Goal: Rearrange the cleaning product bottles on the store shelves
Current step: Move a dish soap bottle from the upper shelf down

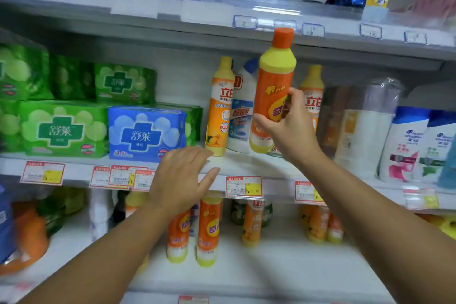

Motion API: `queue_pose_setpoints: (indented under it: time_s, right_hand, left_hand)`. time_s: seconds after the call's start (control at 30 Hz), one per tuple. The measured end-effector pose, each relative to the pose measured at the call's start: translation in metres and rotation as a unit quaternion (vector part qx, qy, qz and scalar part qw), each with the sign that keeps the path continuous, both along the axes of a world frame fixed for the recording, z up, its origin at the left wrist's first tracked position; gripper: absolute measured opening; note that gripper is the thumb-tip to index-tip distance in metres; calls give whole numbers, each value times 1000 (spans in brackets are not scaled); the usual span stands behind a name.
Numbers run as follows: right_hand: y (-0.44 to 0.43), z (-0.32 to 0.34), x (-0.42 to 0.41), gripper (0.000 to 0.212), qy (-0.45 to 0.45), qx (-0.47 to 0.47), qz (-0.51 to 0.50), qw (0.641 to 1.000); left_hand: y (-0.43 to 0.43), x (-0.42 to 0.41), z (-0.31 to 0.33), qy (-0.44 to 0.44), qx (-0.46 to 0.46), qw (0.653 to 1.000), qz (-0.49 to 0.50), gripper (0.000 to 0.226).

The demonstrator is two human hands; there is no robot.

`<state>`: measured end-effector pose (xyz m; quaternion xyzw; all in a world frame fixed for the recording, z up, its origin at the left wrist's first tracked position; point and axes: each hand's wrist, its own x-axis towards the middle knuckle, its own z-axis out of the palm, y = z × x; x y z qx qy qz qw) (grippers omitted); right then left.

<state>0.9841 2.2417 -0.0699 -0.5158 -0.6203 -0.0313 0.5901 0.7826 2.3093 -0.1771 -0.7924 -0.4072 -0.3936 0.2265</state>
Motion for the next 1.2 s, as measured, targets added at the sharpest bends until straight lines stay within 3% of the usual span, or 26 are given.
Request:
queue_pose_setpoints:
  time_s: [0.13,0.23,0.4,0.53,0.77,0.9,1.1,1.2]
  right_hand:
    - [-59,-11,-9,68,3,17,30,999]
    - [-89,-63,-5,65,18,-7,55,998]
    - [-88,-193,16,65,7,-160,12,987]
    - [-56,-251,43,65,6,-245,-13,969]
    - [9,-271,81,50,91,-297,-76,948]
    - [30,-278,93,61,128,-291,-89,944]
    - [22,-284,90,54,173,-278,-57,943]
    - [-14,-288,72,57,133,-209,-72,966]
  left_hand:
    - [-3,0,1,8,8,1000,5,45]
    - [-3,0,0,14,6,1000,6,46]
    - [-3,1,-1,11,4,1000,5,47]
    - [-1,1,-2,6,0,1000,5,48]
    - [3,3,-3,18,10,1000,19,49]
    - [5,3,-3,18,12,1000,17,48]
    - [3,3,-4,10,4,1000,17,49]
    - [2,3,-3,8,4,1000,21,50]
